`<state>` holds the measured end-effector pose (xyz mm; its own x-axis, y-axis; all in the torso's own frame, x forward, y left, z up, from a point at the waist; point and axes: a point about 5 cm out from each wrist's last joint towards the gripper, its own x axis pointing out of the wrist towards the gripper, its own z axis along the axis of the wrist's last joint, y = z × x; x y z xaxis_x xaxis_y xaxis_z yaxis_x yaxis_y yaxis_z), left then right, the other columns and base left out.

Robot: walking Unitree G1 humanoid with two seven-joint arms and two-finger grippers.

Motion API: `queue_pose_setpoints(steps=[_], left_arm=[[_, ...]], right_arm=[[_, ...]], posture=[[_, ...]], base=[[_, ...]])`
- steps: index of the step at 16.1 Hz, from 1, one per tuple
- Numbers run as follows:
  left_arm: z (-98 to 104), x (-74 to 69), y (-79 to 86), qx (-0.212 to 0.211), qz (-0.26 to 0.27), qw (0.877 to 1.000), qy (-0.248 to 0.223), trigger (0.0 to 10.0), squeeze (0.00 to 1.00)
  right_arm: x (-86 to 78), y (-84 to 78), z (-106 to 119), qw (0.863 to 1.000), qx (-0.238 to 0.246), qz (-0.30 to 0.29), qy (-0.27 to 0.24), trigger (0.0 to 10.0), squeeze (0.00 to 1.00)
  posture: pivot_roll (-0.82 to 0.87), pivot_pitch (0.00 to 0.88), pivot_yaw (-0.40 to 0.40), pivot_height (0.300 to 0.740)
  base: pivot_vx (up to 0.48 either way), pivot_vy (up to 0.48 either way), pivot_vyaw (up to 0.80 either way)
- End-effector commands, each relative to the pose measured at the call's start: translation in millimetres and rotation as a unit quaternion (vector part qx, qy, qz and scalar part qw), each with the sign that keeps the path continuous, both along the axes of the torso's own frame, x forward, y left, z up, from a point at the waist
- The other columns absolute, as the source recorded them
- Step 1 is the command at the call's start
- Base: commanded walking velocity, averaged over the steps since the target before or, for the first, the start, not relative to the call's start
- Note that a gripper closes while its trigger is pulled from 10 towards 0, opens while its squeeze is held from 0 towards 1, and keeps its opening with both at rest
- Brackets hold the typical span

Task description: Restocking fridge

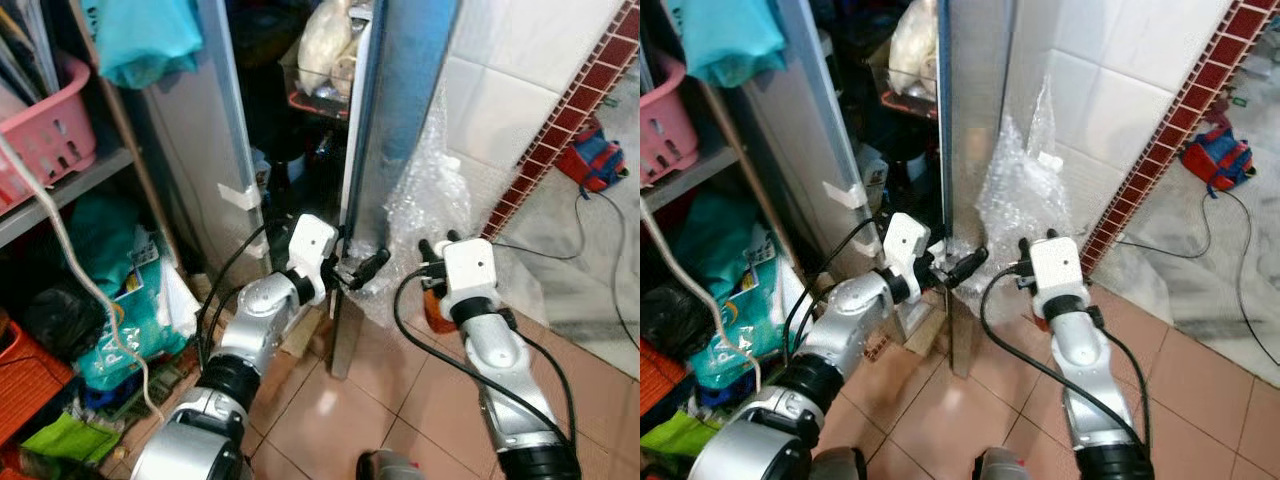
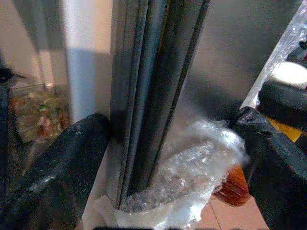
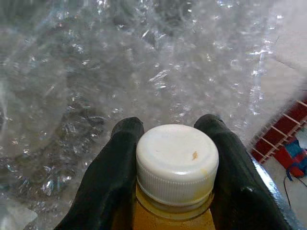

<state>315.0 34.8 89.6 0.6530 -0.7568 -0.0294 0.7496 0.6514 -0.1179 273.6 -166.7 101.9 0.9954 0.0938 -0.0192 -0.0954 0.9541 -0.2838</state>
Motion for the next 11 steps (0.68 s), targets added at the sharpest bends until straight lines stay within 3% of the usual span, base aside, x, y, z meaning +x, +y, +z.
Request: queue_pose_setpoints(steps=[1,9,11], left_arm=[[-7.0,-2.0,0.0,0.016,0.003,1.0,0.012,10.0,0.0],[-11.7,-6.0,-5.8,0.033,0.006,0.999,0.003,10.0,0.0],[-12.0,-4.5,-5.1,0.041,0.016,0.999,-0.002,10.0,0.0]], right_arm=[[1.3,-2.0,9.9,1.0,-0.009,-0.009,-0.024,10.0,0.0],[3.9,-8.6,10.4,0.998,-0.029,-0.043,-0.032,10.0,0.0],[4.1,-9.2,11.3,0.998,-0.031,-0.046,-0.036,10.0,0.0]], posture=[[-0.02,0.083,0.0,0.74],[-0.02,0.078,0.002,0.74],[-0.02,0.081,0.002,0.74]], base=[[0.431,0.0,-0.61],[0.45,0.0,-0.77],[0.456,0.0,0.0]])
